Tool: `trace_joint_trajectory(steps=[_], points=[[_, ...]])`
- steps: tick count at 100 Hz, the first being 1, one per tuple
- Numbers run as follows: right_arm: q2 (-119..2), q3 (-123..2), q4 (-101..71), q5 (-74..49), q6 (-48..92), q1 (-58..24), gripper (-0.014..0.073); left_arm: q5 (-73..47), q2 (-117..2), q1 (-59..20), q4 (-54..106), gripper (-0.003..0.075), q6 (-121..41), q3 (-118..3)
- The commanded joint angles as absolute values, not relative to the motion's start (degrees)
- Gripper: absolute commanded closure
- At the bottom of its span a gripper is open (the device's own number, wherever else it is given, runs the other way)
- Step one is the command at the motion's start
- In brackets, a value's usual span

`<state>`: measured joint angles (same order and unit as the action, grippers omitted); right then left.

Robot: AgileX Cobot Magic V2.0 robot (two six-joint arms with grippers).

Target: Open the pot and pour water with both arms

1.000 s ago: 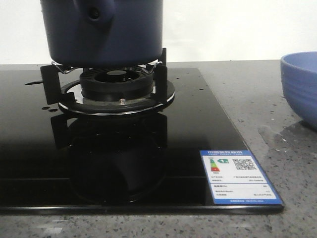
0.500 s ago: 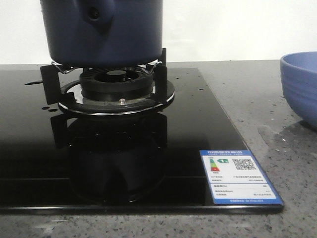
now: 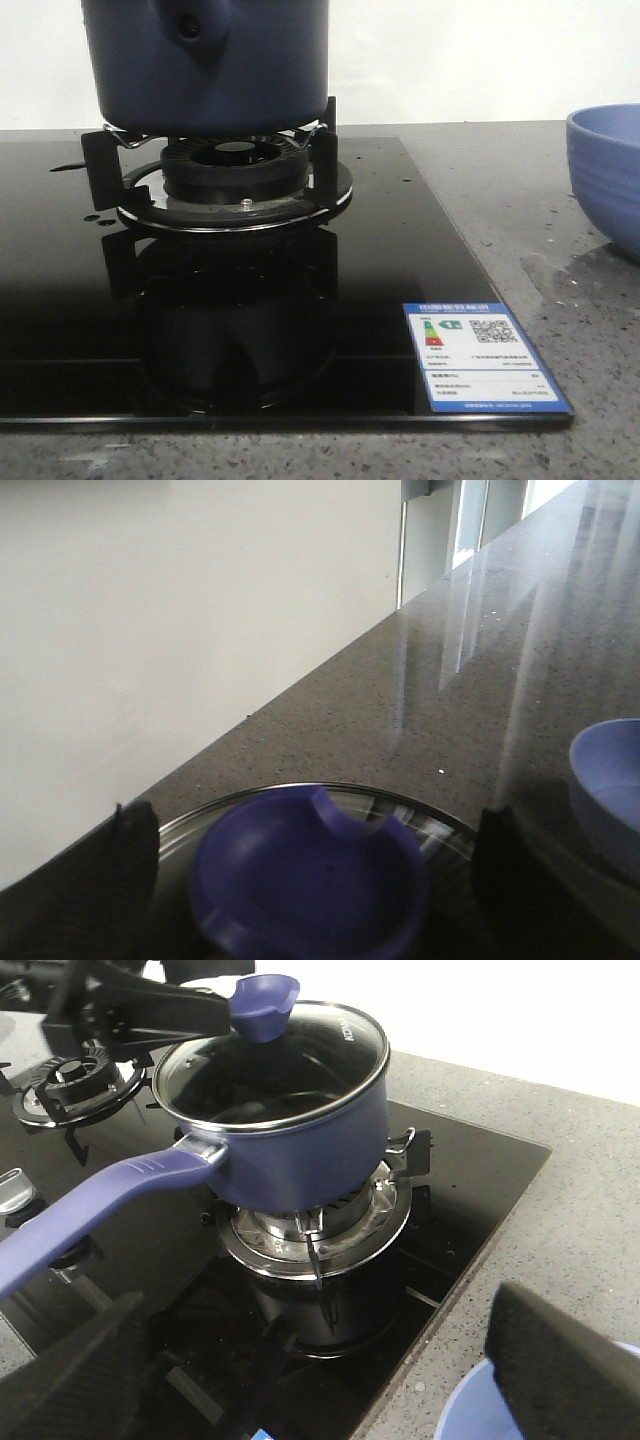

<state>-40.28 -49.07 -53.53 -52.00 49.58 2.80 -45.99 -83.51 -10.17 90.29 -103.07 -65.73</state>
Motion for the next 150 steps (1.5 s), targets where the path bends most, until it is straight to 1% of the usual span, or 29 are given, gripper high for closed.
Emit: trace_joint_trajectory(steps=[1,13,25,47,64,69,76,93,103,109,130,150], points=[[-40.6,-50.8,-56.6,-49.2,50.3,2.7,-0.0025,-45.0,-82.6,-10.5,95.1,0.0121,-103.4,-68.4],[-40.6,-50.8,-56.6,-49.2,50.3,2.7,-0.0025,-44.4,-83.8,-10.5,94.9,0.0111,-103.4,-68.7],[-40.6,-50.8,-56.6,-49.0,50.3,2.7,-0.0024,-47.7,-84.7,-10.5,94.9,0.0111,-103.4,-68.7],[-40.6,-50.8,-56.8,-48.7,50.3,2.7,-0.0024,-48.5,-86.9,-10.5,95.0,0.0114,-103.4,-68.7],[-40.6,-50.8,-56.8,-48.7,50.3,2.7,-0.0025,-52.6,-88.1,-10.6,95.1,0.0116,-103.4,-68.7],[-40.6,-50.8,-56.8,-48.7,50.3,2.7,-0.0025,-53.3,-88.1,-10.6,95.1,0.0128,-103.4,-68.7],[-40.6,-50.8,-56.8,-48.7,50.3,2.7,-0.0024,-53.4,-88.1,-10.6,95.1,0.0167,-103.4,-68.7],[-40.6,-50.8,-56.8,-48.7,50.3,2.7,-0.0024,-53.4,-88.1,-10.6,95.9,0.0319,-103.4,-68.7],[-40.6,-50.8,-56.8,-48.7,50.3,2.7,-0.0024,-53.4,-88.1,-10.6,96.5,0.0378,-103.4,-68.7],[-40.6,-50.8,-56.8,-48.7,50.3,2.7,-0.0024,-53.4,-88.1,-10.6,97.1,0.0391,-103.4,-68.7],[-40.6,-50.8,-56.8,-48.5,50.3,2.7,-0.0024,-53.4,-87.6,-10.5,101.5,0.0391,-103.4,-69.2],[-40.6,-50.8,-56.8,-48.3,50.3,2.7,-0.0024,-53.7,-85.3,-10.0,101.4,0.0392,-103.1,-71.5]])
